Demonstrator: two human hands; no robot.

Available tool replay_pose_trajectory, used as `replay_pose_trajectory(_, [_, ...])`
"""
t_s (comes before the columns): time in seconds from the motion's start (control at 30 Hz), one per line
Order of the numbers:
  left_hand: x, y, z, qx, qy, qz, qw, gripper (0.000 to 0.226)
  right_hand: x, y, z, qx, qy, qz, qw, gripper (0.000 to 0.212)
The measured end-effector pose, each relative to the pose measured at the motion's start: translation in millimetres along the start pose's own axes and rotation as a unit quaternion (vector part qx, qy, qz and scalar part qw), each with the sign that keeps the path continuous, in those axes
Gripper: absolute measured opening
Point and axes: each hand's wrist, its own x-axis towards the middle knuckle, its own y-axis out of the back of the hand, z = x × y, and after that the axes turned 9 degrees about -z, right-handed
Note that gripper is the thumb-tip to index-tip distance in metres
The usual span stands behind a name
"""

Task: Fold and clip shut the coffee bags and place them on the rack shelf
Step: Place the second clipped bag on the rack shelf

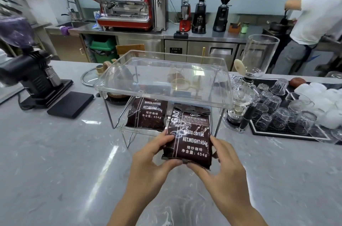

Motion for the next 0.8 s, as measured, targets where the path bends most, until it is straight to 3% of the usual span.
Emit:
replay_pose_trajectory(0.17, [-0.1,-2.7,-8.0,0.154,-0.129,0.080,0.976,0.033,1.3,-4.5,11.0,-0.105,0.145,0.101,0.979,0.033])
replay_pose_trajectory(0.23, [-1.4,-4.2,-14.0,0.210,-0.168,0.098,0.958,0.020,0.8,-6.0,15.0,-0.136,0.191,0.112,0.966,0.030])
replay_pose_trajectory(0.33, [-0.4,-6.5,-19.5,0.251,-0.190,0.102,0.944,0.020,1.6,-6.5,17.9,-0.162,0.233,0.089,0.955,0.032])
replay_pose_trajectory(0.5, [6.4,-10.5,-17.5,0.267,-0.177,0.099,0.942,0.019,4.3,-5.7,13.3,-0.194,0.234,0.043,0.952,0.036])
replay_pose_trajectory(0.8, [26.5,-15.5,-16.2,0.287,-0.154,0.094,0.941,0.012,14.2,-7.2,1.3,-0.226,0.141,-0.069,0.961,0.049])
